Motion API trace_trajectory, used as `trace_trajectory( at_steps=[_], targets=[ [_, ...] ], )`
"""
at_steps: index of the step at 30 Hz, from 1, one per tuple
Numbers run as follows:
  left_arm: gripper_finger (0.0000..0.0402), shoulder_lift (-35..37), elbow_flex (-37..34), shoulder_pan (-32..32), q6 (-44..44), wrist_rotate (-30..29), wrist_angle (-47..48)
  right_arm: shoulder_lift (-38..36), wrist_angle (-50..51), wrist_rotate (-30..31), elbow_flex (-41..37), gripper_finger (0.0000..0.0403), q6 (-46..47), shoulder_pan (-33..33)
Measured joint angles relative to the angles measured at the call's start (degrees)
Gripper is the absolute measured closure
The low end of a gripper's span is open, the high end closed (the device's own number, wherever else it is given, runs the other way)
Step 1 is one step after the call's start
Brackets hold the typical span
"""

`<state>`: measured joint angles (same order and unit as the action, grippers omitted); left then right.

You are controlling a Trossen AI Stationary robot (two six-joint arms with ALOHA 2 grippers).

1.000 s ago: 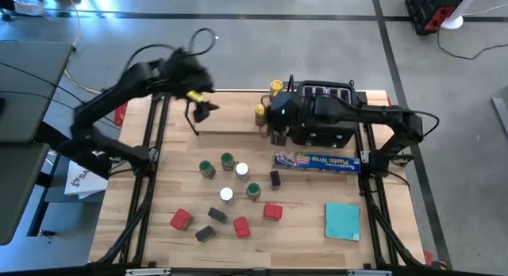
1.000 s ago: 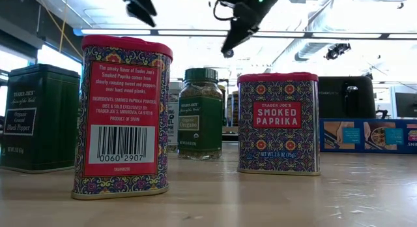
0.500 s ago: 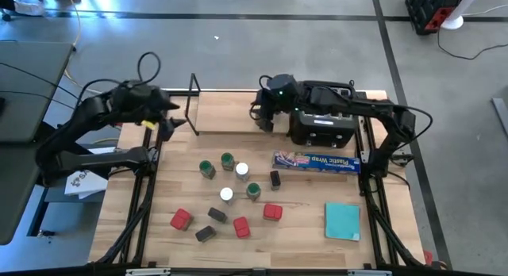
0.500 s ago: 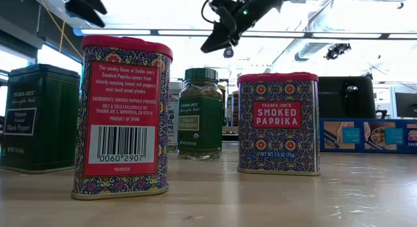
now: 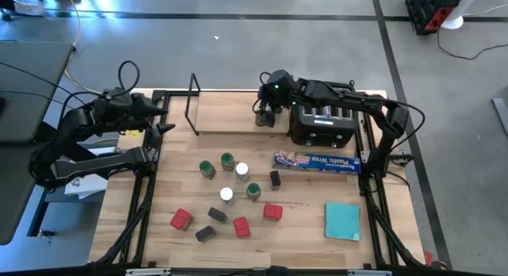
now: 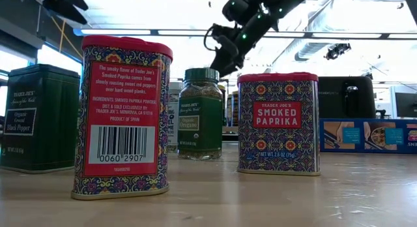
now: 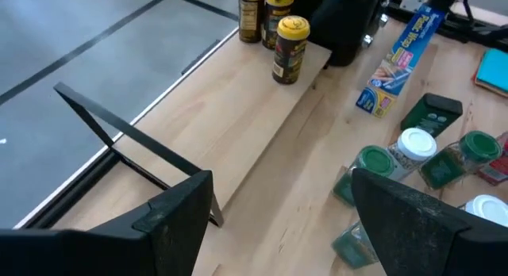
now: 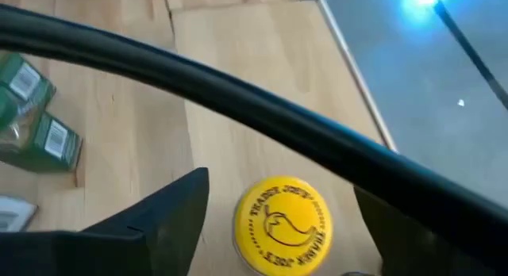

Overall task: Shelf spices
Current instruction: Put the yellow seasoning bottle on the shelf aligned with the other yellow seasoning bottle

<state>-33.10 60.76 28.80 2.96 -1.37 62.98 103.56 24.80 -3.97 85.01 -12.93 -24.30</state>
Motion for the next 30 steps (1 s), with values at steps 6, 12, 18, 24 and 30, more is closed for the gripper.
trace_trajectory(
  at_steps=[6, 12, 18, 24, 30],
  targets=[
    [0.0106, 1.83, -1.16, -0.02, 1.31, -0.27, 0.27, 2.09, 0.26, -0.17, 0.0, 0.0084, -0.02, -1.28],
    [0.0106, 2.25, -3.07, 0.0, 1.4, -0.7, 0.12, 3.55, 1.83, -3.21, 0.0, 0.0084, 0.1, -2.29],
    [0.0106, 2.21, -4.81, 0.0, 1.39, -0.72, 0.19, 3.53, 1.93, -3.3, 0.0, 0.0112, 0.41, -1.81],
    [0.0106, 2.23, -4.81, -0.02, 1.4, -0.74, -0.19, 3.23, 4.23, -3.32, 0.0, 0.0188, 1.0, -1.81],
    [0.0106, 2.21, -4.81, 0.0, 2.91, -0.79, -0.24, 0.83, 10.8, -3.33, 0.0, 0.019, -0.53, -1.01]
  ],
)
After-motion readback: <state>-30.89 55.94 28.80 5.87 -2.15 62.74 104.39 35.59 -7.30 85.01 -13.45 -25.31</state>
